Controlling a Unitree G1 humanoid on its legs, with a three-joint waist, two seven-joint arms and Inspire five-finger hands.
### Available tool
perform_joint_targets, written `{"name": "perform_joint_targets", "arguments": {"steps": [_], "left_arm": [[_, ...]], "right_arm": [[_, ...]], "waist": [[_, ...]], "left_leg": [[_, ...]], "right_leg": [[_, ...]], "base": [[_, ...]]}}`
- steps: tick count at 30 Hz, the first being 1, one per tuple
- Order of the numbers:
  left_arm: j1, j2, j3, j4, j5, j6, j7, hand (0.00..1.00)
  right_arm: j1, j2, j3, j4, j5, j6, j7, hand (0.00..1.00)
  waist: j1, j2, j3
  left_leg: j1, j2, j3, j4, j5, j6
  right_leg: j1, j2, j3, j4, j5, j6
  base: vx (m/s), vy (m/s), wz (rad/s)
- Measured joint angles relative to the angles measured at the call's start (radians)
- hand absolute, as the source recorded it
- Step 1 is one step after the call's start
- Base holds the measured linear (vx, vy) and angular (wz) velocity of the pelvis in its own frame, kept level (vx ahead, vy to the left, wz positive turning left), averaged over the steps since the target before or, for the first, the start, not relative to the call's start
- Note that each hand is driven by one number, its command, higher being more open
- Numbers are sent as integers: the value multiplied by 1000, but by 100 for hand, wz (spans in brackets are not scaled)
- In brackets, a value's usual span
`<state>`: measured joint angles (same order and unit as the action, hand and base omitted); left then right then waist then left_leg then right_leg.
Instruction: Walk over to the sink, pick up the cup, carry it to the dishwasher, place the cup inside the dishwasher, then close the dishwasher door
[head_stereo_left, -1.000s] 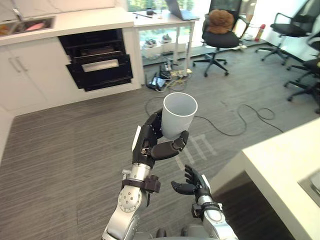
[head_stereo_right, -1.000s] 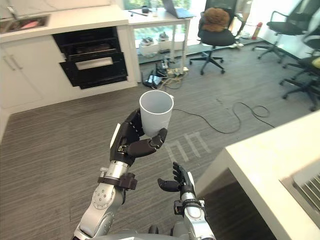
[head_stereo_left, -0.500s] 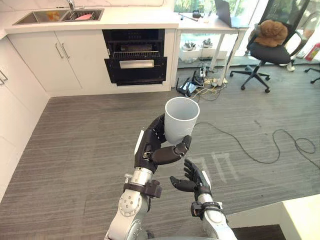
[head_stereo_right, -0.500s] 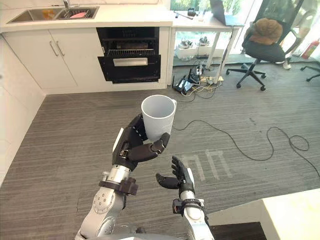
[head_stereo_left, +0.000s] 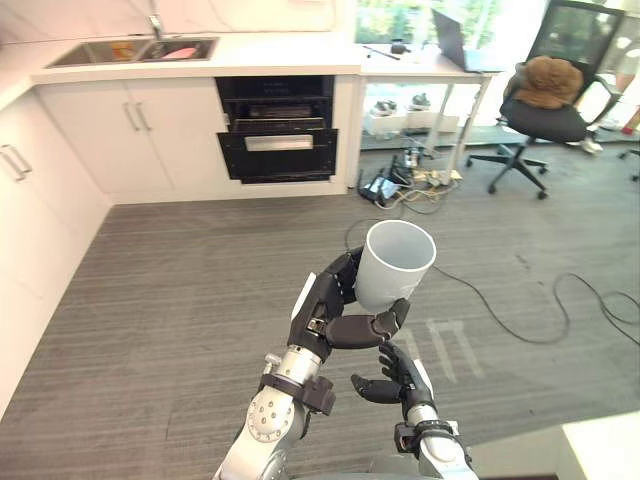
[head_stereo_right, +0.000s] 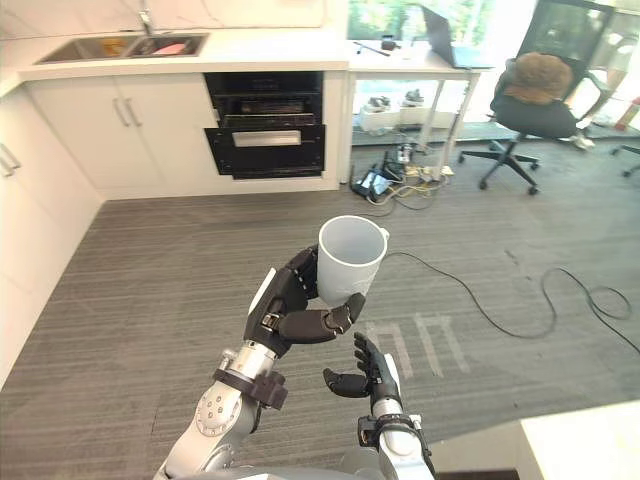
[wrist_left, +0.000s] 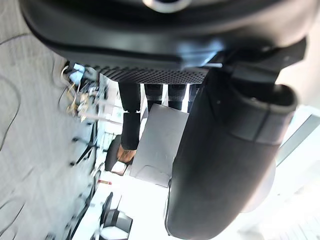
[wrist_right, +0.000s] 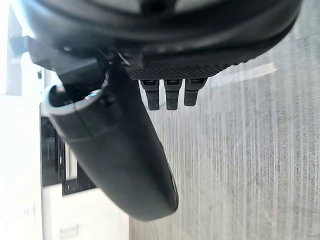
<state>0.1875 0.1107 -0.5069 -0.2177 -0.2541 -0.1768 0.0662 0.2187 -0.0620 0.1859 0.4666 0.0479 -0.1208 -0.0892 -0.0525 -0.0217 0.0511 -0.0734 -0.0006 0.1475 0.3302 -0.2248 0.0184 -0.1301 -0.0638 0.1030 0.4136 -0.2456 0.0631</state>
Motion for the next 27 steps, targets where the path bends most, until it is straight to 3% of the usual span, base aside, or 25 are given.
{"name": "perform_joint_targets", "arguments": {"steps": [2, 5, 15, 16, 27], "left_arm": [[1, -10, 6, -4, 0, 0, 0, 30], [9, -12, 8, -6, -1, -3, -2, 30], [34, -11, 48, -6, 0, -3, 0, 30], [72, 6, 87, -5, 1, -3, 2, 30], [40, -34, 88, 68, 0, -2, 23, 30]], "right_arm": [[1, -4, 5, -28, -4, 0, 7, 90], [-1, -11, 14, -63, -12, -3, 8, 90], [-5, -33, 14, -31, -34, -3, 8, 90], [-16, -37, 14, 72, -42, -3, 4, 90], [23, -16, -31, 72, -39, -2, -12, 90]], "waist": [[21, 9, -6], [25, 9, -28], [18, 3, -36], [10, -7, -35], [-13, 1, -40]], "left_leg": [[-3, 23, -3, 1, -4, -11], [-4, 45, -23, -51, 14, -32], [48, 43, -56, -152, 67, -44], [54, 35, -78, -298, 210, -37], [72, 42, -66, -299, 209, -40]], "right_leg": [[12, 20, -8, -24, 9, -13], [41, 43, -28, -107, 42, -31], [120, 44, -58, -243, 96, -40], [127, 46, -62, -364, 221, -40], [163, 46, -81, -420, 238, -43]], "base": [[87, -111, 6], [81, -113, 11], [75, -15, 11], [0, 0, 0], [-1, -6, -1]]}}
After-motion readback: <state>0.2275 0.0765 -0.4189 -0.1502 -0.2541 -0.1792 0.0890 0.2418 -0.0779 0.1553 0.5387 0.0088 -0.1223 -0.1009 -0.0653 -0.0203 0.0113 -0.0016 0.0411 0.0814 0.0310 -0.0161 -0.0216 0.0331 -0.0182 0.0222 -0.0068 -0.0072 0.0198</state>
